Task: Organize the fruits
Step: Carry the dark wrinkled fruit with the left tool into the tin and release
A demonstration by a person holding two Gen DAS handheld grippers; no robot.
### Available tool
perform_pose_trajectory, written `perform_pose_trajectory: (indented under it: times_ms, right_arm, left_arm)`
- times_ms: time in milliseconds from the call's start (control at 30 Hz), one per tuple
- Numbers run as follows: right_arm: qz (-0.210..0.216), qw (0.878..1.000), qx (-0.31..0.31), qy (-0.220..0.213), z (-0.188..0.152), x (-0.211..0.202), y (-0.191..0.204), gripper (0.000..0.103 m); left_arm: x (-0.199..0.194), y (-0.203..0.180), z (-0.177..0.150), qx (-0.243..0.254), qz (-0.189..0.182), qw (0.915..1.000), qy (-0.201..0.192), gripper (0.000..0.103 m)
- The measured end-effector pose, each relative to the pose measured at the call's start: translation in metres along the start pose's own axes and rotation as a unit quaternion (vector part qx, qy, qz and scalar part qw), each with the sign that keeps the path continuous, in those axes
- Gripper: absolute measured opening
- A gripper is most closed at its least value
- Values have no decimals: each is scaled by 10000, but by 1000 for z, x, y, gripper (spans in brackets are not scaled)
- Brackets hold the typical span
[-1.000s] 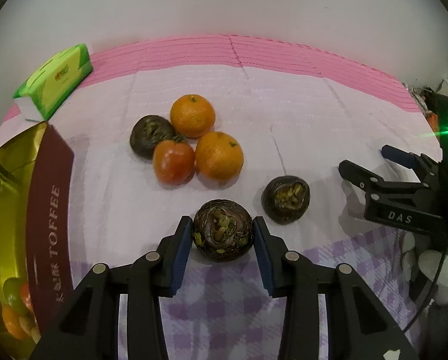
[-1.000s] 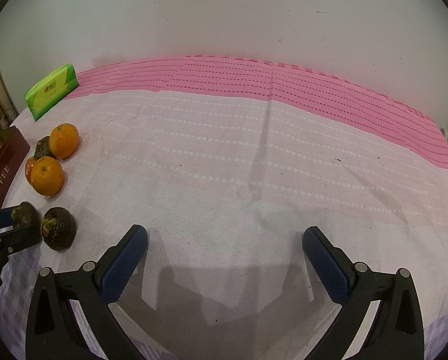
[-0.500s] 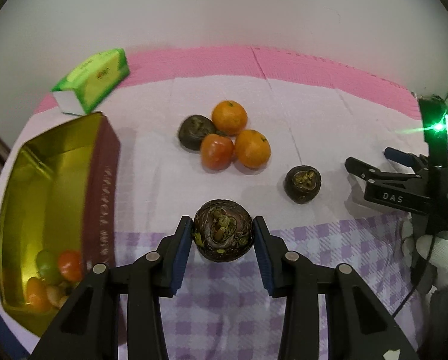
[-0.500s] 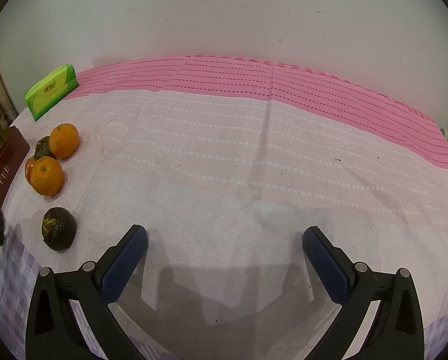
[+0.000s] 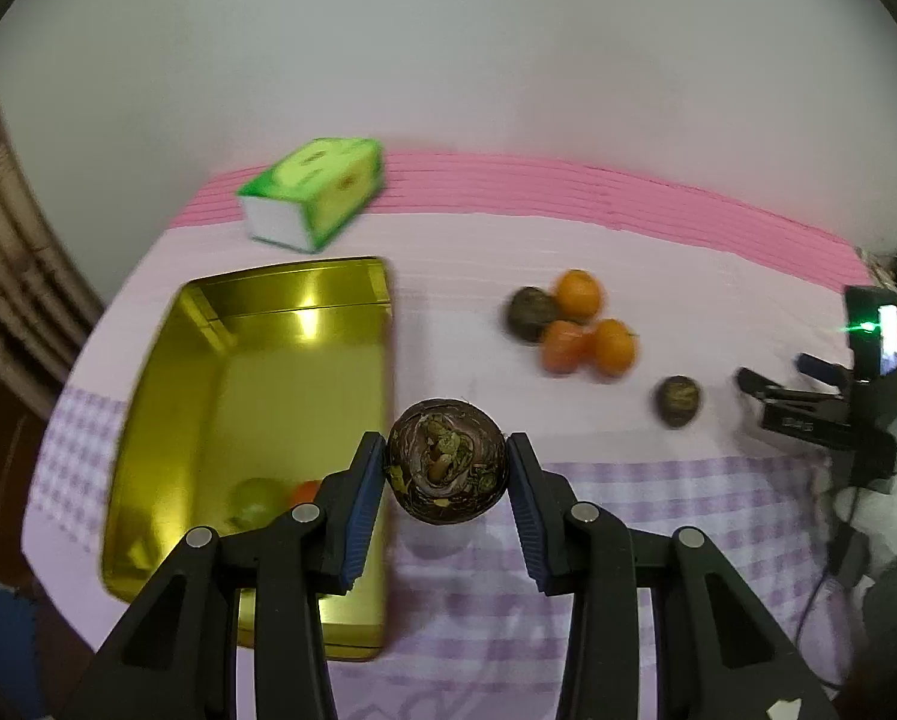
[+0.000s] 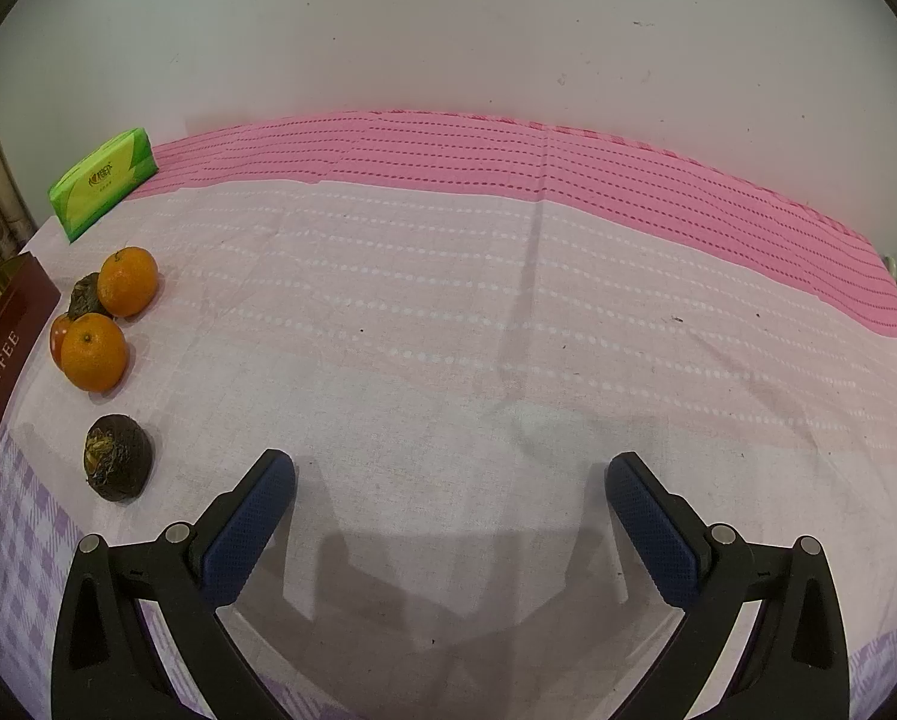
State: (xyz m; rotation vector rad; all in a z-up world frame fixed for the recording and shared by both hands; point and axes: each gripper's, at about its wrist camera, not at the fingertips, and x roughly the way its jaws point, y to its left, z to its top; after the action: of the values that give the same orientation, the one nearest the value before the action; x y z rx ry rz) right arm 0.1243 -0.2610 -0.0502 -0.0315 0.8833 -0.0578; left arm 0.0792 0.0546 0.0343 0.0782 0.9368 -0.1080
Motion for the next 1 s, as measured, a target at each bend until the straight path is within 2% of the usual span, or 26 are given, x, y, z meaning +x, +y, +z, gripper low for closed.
perform_pose_trajectory:
  times_ms: [267,467,833,1000]
  right_arm:
    - [1,10000,2,0,0,0,0,103]
    - [-3,10000,8,1,0,0,0,103]
    - [2,10000,12,2,0,1,-1,103]
    - [-2,10000,24,16,0,2,-1,103]
  left_arm:
    - [12,53,-1,-258,449,9985,160,37]
    - [24,79,-3,-419,548,9972,275,37]
    - [48,94,-12,-520,481,9964,467,37]
    - [52,94,-15,-502,477,9966,437,37]
